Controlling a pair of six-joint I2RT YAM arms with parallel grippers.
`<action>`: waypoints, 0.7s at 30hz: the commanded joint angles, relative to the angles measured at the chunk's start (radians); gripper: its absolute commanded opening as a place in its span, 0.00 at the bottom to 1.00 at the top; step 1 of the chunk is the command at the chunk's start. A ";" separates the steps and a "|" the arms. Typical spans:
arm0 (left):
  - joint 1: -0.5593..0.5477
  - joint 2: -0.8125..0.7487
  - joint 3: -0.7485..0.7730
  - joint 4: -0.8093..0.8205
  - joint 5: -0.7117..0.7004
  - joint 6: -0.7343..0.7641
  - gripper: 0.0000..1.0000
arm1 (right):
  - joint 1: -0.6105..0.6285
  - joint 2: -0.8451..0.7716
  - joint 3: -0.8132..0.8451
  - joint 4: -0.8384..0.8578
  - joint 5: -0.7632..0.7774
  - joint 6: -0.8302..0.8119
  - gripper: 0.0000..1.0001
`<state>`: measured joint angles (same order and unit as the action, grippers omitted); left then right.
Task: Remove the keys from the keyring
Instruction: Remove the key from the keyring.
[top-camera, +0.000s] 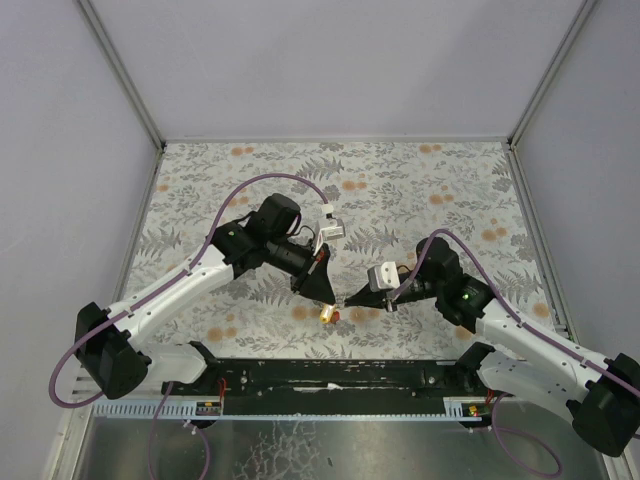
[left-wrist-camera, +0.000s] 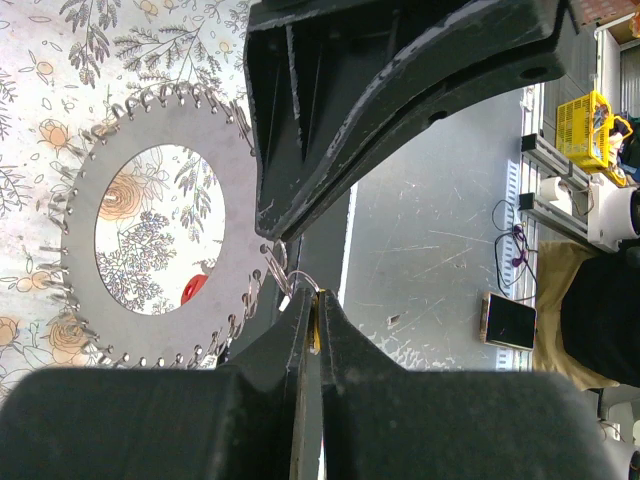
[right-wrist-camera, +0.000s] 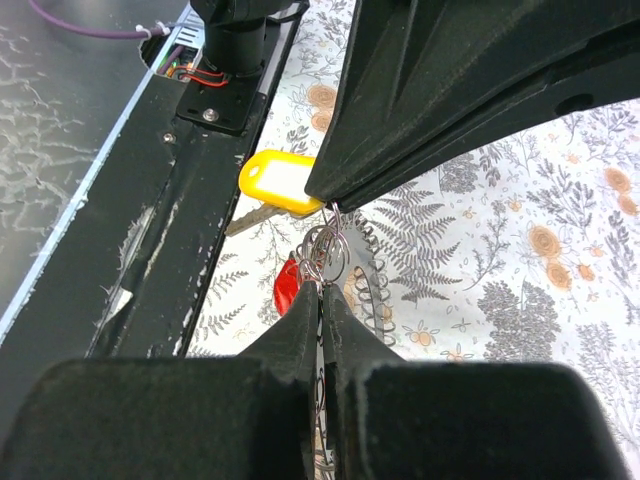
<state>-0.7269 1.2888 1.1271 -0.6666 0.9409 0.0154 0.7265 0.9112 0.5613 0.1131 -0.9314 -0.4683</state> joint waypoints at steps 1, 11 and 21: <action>-0.007 -0.021 -0.010 0.034 0.013 -0.009 0.00 | -0.009 -0.041 0.070 -0.076 0.020 -0.137 0.00; -0.012 -0.007 0.038 0.004 -0.016 0.017 0.00 | -0.007 -0.085 0.085 -0.201 0.053 -0.353 0.00; -0.044 0.040 0.090 -0.042 -0.043 0.042 0.00 | 0.061 -0.156 0.048 -0.220 0.113 -0.510 0.00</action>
<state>-0.7647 1.3170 1.1831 -0.6849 0.8970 0.0425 0.7586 0.7876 0.6079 -0.1207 -0.8520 -0.8654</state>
